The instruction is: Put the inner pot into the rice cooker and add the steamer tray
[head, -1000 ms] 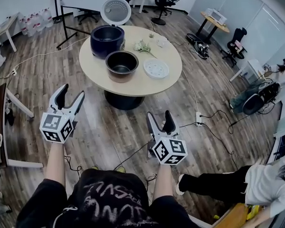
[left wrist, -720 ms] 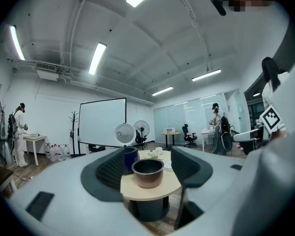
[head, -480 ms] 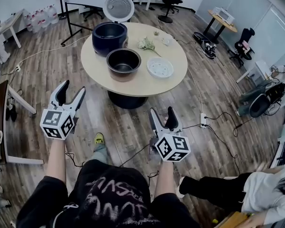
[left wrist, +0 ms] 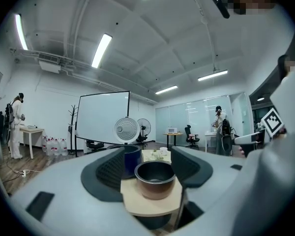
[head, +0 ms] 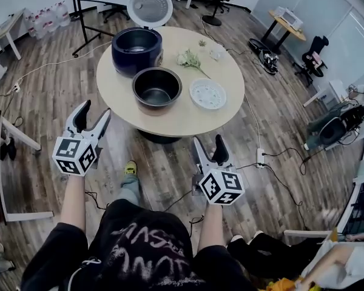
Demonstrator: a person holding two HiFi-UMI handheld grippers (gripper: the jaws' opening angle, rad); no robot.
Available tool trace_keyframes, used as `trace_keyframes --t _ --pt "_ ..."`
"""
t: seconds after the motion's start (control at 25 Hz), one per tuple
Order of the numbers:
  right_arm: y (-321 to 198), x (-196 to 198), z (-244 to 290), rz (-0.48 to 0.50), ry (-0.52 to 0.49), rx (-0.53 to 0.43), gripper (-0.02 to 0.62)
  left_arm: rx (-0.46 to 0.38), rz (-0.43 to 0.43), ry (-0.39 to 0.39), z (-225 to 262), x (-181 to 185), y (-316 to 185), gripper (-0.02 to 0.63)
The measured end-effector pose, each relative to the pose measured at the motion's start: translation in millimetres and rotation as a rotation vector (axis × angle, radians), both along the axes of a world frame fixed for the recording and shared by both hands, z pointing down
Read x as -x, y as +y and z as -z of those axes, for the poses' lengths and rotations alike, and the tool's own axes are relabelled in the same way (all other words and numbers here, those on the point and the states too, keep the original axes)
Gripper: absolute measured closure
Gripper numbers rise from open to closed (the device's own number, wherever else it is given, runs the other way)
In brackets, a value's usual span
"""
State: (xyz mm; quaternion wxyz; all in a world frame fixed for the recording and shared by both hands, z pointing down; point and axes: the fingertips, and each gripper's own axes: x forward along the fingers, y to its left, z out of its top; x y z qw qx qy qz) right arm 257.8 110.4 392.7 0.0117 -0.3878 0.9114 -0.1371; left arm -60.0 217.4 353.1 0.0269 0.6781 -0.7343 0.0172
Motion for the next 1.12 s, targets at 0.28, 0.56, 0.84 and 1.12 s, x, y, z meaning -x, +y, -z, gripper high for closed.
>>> trace_keyframes --t 0.28,0.56,0.84,1.12 --pt "-81 65 -14 -0.038 0.016 0.072 0.238 0.077 -0.056 0.024 -21 62 -95 0.314" --pt "-153 128 -33 -0.094 0.075 0.150 0.238 0.167 -0.142 0.074 -51 118 -184 0.314" --pt "-186 162 -69 -0.155 0.122 0.261 0.238 0.279 -0.277 0.160 -101 123 -237 0.314" --pt "-190 174 -94 -0.168 0.151 0.351 0.245 0.353 -0.351 0.193 -129 112 -258 0.314"
